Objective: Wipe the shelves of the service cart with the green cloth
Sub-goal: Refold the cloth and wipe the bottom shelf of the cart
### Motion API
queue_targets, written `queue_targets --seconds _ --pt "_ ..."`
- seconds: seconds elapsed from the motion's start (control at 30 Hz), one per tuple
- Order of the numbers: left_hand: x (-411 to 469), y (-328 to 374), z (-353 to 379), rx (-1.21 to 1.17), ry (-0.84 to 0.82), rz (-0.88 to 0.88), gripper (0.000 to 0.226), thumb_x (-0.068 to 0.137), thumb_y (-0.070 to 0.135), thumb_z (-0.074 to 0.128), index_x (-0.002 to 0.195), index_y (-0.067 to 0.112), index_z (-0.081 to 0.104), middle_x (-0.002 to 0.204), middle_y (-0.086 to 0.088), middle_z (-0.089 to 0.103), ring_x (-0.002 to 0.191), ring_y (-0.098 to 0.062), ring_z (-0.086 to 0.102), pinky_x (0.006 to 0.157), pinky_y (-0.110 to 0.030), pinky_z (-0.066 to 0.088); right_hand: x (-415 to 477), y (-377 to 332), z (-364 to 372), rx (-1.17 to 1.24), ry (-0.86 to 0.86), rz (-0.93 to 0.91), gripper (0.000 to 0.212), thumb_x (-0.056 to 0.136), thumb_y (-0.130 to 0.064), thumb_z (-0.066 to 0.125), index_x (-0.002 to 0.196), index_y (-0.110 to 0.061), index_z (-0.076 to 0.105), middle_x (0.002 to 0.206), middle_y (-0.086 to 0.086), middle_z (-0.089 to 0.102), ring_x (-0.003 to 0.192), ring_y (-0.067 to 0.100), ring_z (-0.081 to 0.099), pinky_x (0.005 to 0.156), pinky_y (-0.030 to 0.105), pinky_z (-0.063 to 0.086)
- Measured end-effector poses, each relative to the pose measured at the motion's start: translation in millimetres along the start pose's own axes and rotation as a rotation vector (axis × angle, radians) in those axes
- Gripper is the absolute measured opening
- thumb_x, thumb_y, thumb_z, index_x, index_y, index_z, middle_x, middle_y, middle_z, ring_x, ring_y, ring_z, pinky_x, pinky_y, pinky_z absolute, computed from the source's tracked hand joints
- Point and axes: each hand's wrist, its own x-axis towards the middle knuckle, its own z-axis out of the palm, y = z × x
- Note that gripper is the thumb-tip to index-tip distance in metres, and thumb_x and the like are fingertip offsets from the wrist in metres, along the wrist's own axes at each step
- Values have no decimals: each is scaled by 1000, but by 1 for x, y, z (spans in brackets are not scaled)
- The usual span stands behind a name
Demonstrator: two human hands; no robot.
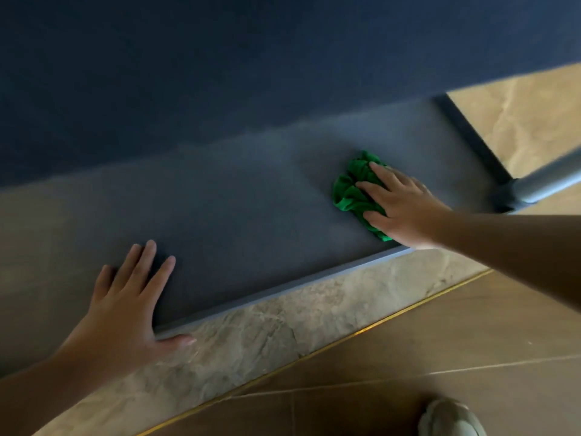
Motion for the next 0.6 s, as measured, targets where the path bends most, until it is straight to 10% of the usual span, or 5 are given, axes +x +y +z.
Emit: queue_targets --seconds 0.23,0.37,0.6 --pt "10 10 -16 83 -153 -61 124 63 86 48 152 2 28 159 -29 17 145 -49 19 104 -69 29 -3 -28 -1 128 40 177 60 99 -54 42 154 -31 31 167 3 7 149 34 12 115 54 24" --pt "3 47 -38 -15 -356 -284 128 71 78 66 159 17 -4 164 -19 -15 151 -40 -6 115 -61 17 -29 -79 9 258 61 274 66 90 -62 50 148 -31 42 165 2 16 146 36 19 111 51 26" --pt "-19 144 -67 -323 -525 -529 86 96 56 51 159 33 -3 164 -9 -22 151 -41 -12 119 -55 15 -66 -105 5 307 -141 115 50 95 -41 56 144 -33 46 166 -3 14 147 35 16 109 53 29"
